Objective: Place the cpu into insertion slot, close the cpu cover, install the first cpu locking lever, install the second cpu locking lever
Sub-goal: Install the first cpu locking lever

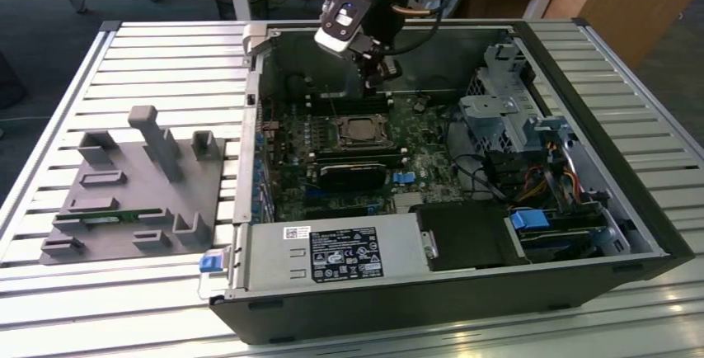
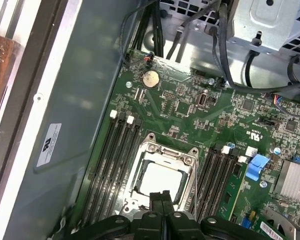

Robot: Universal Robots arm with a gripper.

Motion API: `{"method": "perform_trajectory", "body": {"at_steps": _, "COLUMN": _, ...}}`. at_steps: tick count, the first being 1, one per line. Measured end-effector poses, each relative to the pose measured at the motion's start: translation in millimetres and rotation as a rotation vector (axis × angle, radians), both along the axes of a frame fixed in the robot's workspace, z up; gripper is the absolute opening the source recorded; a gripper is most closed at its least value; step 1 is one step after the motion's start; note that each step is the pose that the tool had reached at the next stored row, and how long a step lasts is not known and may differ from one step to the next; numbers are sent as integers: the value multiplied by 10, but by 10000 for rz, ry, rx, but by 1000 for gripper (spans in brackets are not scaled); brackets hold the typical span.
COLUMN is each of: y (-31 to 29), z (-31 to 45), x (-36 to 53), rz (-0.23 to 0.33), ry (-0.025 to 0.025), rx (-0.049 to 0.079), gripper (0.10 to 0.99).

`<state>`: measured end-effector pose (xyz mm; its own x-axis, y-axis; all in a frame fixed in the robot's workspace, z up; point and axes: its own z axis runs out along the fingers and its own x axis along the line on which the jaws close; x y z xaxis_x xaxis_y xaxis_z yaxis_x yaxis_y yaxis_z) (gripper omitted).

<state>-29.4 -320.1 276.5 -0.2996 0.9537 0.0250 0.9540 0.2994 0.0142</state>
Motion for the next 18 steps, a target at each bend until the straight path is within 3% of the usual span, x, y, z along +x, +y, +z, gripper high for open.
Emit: {"method": "perform_trajectory", "body": {"at_steps": 18, "y": 0, "z": 0, "x": 0, "rz": 623, "ry": -1, "rx": 1, "gripper": 118}}
